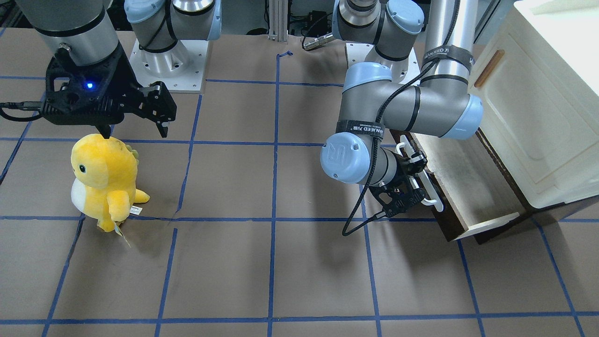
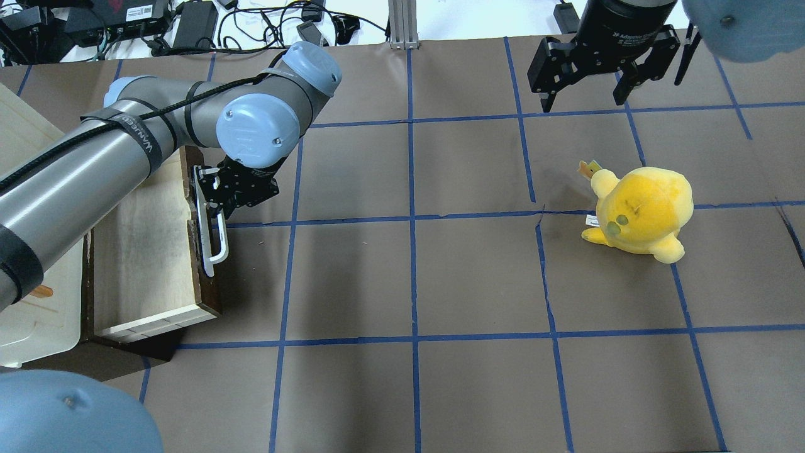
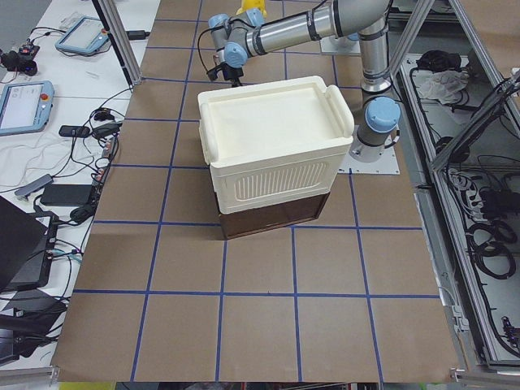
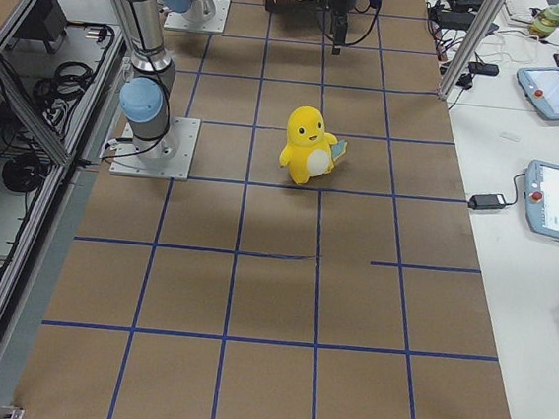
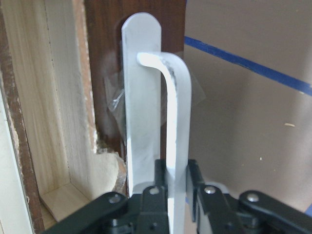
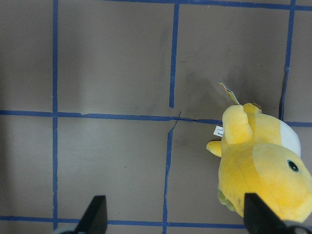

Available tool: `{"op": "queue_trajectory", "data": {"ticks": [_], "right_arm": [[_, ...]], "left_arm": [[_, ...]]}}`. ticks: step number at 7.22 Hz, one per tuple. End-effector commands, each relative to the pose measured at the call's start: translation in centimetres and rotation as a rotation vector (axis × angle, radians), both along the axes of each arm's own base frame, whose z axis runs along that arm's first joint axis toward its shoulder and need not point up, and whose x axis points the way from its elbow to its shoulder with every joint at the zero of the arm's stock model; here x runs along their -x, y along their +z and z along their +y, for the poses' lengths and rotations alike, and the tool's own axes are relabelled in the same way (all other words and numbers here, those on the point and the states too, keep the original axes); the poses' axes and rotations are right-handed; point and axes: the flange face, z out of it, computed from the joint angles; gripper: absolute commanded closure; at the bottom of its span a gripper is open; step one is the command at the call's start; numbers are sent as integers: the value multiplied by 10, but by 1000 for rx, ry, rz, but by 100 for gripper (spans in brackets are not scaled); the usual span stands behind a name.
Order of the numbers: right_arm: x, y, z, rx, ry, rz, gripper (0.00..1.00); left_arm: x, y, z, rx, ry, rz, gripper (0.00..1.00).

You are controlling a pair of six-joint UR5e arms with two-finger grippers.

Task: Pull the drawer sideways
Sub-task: 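Keep pulling the drawer open with the left gripper, then open the left gripper and lift it off the handle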

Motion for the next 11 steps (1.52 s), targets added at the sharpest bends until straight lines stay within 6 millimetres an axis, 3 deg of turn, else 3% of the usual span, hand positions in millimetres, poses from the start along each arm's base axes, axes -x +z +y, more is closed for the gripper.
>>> {"op": "queue_trajectory", "data": {"ticks": [1, 2, 3, 6, 8, 11], "right_arm": [[0, 0, 0, 0, 0, 1, 0], [0, 0, 0, 0, 0, 1, 0], [0, 0, 0, 0, 0, -1, 0], [0, 0, 0, 0, 0, -1, 0], [0, 0, 0, 0, 0, -1, 0], [0, 0, 0, 0, 0, -1, 0]], "left_arm": [[3, 2, 1, -5, -18, 0, 24], [3, 6, 1, 1, -25, 4, 3], [4, 14, 1, 12, -30, 17, 0], [20, 97, -7, 87, -82, 221, 0], [33, 143, 3, 156, -73, 381, 0], [64, 175, 29, 187, -41, 633, 0]]}}
